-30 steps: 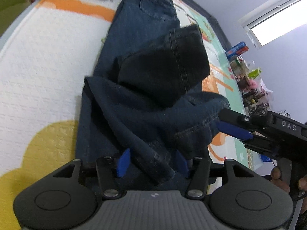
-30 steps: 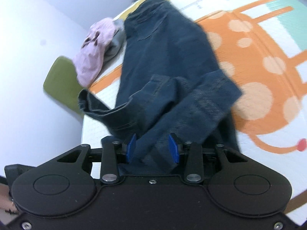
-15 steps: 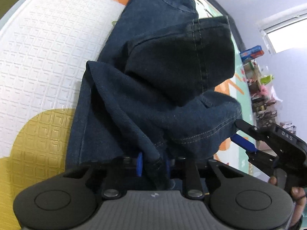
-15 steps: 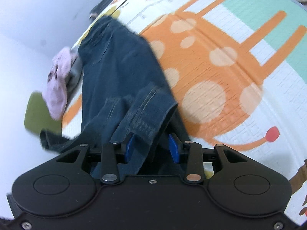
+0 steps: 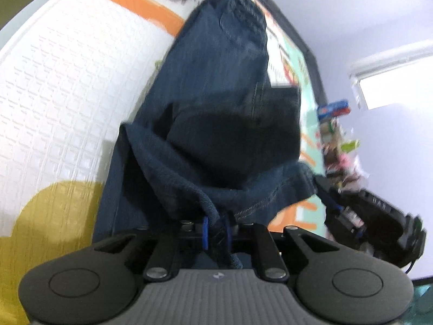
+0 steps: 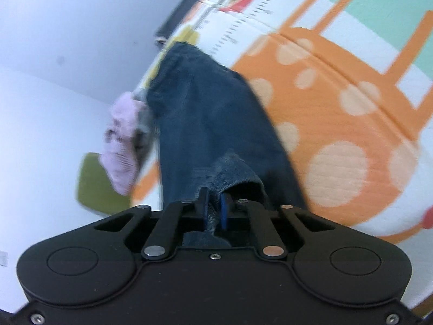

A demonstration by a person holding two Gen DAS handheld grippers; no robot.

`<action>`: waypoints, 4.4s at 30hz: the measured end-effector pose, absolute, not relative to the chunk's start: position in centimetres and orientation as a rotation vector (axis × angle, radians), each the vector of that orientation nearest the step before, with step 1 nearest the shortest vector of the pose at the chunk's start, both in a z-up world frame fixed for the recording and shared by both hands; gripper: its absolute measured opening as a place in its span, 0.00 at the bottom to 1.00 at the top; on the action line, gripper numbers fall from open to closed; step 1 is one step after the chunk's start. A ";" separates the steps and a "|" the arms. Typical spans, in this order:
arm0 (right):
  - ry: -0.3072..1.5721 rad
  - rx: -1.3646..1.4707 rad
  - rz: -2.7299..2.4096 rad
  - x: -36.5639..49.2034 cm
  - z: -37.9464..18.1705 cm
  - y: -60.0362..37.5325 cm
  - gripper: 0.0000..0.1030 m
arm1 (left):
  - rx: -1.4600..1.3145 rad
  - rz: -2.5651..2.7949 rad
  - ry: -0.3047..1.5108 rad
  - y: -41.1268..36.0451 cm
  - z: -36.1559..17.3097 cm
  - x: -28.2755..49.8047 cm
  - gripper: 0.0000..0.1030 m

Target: Fold clothes

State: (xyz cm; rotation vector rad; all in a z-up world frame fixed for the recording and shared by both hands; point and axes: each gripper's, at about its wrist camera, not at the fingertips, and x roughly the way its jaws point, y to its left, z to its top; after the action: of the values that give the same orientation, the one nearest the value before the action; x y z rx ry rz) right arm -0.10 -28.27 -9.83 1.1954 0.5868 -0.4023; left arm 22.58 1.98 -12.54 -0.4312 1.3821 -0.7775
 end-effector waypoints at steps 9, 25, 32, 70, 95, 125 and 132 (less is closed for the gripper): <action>0.565 1.155 -0.388 3.6 -8.1 -29.7 0.04 | -0.638 -0.646 1.282 3.0 -11.8 28.1 0.12; 0.538 1.058 -0.463 7.1 -7.4 -33.7 0.32 | -0.731 -0.461 1.185 5.3 -13.3 34.3 0.18; 0.694 0.991 -0.363 4.8 -10.6 -32.4 0.32 | -0.528 -0.669 1.135 5.9 -12.9 31.1 0.40; 0.897 0.786 -0.240 8.7 -15.2 -28.6 0.39 | 0.013 -1.040 0.904 -1.1 -12.1 27.6 0.67; 0.932 0.786 -0.253 10.7 -16.3 -30.2 0.46 | 0.007 -0.953 1.066 -5.4 -15.1 32.0 0.76; 0.739 0.765 -0.213 6.6 -11.7 -26.2 0.17 | -0.126 -0.993 1.027 -2.2 -11.0 29.0 0.19; 0.695 0.706 -0.202 1.4 -8.5 -24.1 0.16 | -0.181 -1.081 1.013 1.4 -9.9 25.8 0.19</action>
State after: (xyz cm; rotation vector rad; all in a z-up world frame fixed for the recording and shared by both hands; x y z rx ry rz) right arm 1.38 -24.14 -8.52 0.7063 0.6948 -0.2021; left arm 25.79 1.43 -9.89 -0.1809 1.0130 -1.0809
